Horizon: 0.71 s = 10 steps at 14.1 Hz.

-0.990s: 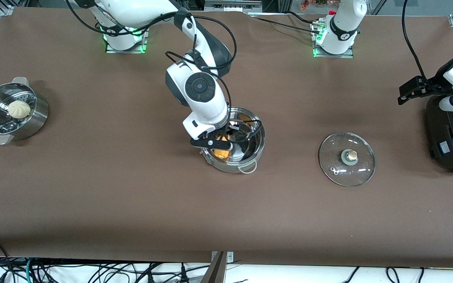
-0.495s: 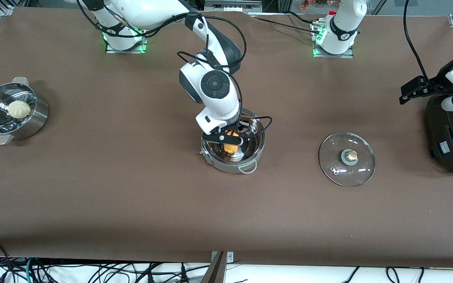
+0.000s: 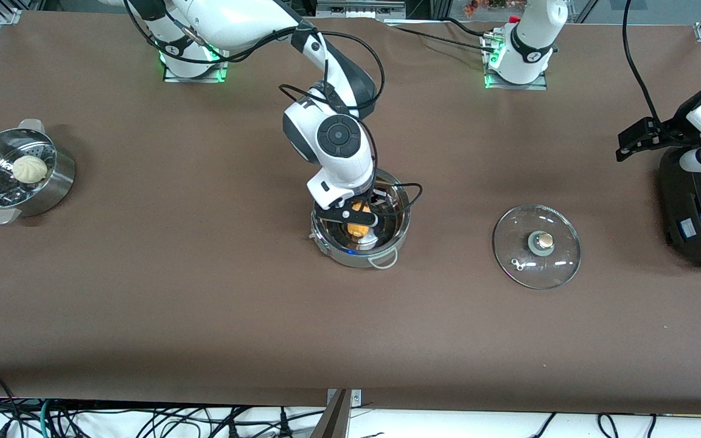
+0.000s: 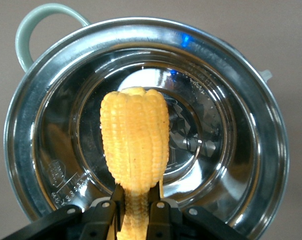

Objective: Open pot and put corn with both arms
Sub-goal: 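Lower the corn into the pot and open the right gripper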

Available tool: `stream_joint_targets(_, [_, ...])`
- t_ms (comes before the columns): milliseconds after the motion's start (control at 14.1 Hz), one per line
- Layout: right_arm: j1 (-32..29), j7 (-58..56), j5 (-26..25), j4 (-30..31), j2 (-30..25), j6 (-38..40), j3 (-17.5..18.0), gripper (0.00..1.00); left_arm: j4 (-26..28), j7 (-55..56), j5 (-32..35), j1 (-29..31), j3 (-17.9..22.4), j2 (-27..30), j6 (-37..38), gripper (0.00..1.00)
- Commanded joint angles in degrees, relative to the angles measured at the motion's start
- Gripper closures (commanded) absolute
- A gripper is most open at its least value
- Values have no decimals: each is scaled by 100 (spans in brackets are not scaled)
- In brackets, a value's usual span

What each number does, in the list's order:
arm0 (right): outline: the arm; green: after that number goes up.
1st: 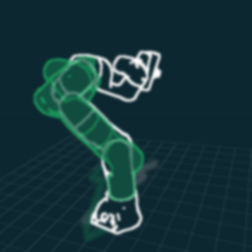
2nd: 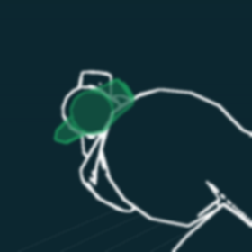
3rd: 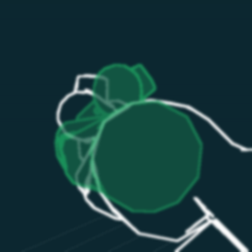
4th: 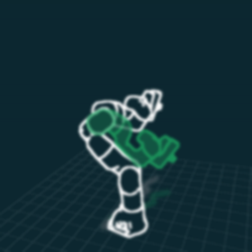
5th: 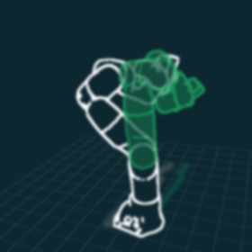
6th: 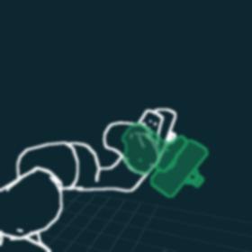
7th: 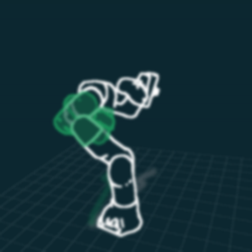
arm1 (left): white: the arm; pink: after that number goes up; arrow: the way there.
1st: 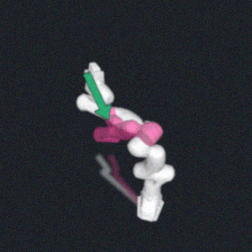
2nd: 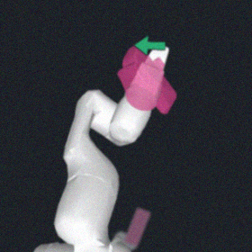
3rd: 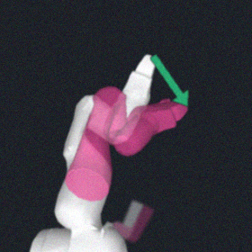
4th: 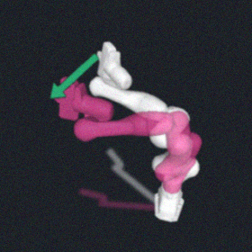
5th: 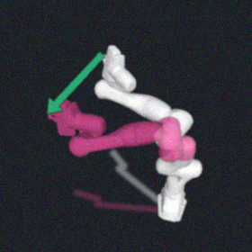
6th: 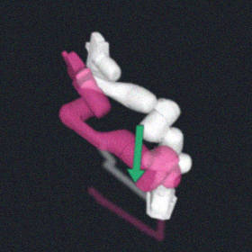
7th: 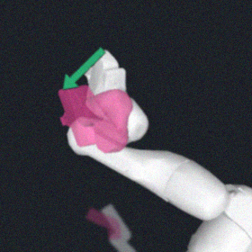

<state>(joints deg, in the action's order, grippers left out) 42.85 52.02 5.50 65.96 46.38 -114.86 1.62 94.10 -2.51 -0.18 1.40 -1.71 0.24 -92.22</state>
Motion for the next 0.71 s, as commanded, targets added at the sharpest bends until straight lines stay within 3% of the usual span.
stream_joint_targets(0, [48,54,-5,-242,178,-80,-56,89,-103,31,-43,-8,-14,-50,11,0])
stream_joint_targets(283, [48,81,-84,-242,301,-133,-56,87,-147,31,-105,27,13,-68,11,0])
stream_joint_targets(636, [48,63,-93,-242,293,-195,-56,58,-190,22,-96,9,4,-76,11,0])
